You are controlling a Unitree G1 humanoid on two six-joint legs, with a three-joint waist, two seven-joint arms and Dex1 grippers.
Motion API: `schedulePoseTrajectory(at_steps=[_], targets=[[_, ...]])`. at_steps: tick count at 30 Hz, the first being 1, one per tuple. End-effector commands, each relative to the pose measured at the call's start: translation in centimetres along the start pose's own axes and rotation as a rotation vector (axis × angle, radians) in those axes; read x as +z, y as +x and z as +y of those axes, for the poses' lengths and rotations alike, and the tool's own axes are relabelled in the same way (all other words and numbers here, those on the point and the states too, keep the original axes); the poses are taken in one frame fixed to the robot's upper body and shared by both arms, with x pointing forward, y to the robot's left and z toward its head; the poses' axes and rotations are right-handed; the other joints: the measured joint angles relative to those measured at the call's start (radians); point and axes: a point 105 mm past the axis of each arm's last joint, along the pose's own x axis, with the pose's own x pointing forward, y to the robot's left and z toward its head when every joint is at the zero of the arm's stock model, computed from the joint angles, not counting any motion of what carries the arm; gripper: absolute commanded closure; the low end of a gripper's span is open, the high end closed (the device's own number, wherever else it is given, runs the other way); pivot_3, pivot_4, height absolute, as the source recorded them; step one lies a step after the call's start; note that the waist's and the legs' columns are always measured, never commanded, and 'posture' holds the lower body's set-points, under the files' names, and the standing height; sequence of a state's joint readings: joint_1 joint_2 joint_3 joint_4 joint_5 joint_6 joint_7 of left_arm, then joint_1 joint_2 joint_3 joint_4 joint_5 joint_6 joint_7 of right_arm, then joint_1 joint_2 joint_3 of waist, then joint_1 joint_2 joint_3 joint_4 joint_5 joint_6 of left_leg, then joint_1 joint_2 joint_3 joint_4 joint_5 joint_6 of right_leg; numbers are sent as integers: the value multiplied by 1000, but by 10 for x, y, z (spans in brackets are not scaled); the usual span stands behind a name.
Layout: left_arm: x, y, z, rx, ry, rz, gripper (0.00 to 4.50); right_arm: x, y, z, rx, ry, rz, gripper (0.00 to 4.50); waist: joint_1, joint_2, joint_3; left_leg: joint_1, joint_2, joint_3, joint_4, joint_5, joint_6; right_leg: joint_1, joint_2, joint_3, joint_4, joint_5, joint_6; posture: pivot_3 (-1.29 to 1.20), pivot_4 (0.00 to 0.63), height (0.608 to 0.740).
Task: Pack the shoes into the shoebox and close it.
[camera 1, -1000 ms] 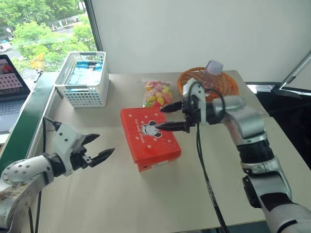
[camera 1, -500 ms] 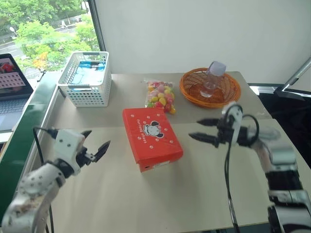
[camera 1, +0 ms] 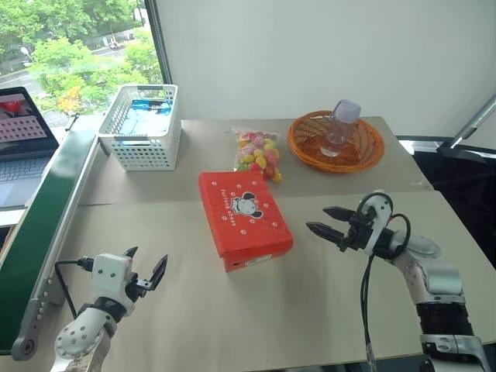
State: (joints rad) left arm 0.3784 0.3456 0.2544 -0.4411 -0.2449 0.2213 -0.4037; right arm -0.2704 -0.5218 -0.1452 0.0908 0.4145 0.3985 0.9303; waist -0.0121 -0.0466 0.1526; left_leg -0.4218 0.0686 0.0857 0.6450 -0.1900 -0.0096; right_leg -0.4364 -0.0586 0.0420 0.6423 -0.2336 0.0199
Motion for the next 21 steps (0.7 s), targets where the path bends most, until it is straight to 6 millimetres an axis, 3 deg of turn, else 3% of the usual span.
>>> schedulePoseTrajectory(at_steps=[1, 7, 13, 21], targets=[[10, 4, -2, 21, 16, -49, 636, 3, -7, -11, -74, -40, -53, 40, -1, 0, 0, 0, 0, 0, 0, 1, 1, 0, 0, 0, 0, 0, 0, 0, 150, 740], [0, 11, -6, 125, 3, -60, 636, -22, -12, -18, -212, -16, -85, 40, -2, 0, 0, 0, 0, 0, 0, 2, 4, 1, 0, 0, 0, 3, 5, 0, 150, 740], [0, 15, -6, 140, 24, -67, 636, -19, -8, -17, -278, 10, -159, 40, -6, 0, 0, 0, 0, 0, 0, 2, 4, 0, 0, 1, 0, 2, 4, 0, 150, 740], [2, 19, -2, 171, 47, -80, 636, -29, -10, -11, -307, -13, -162, 40, -3, 0, 0, 0, 0, 0, 0, 2, 4, 0, 0, 1, 0, 1, 2, 0, 150, 740]])
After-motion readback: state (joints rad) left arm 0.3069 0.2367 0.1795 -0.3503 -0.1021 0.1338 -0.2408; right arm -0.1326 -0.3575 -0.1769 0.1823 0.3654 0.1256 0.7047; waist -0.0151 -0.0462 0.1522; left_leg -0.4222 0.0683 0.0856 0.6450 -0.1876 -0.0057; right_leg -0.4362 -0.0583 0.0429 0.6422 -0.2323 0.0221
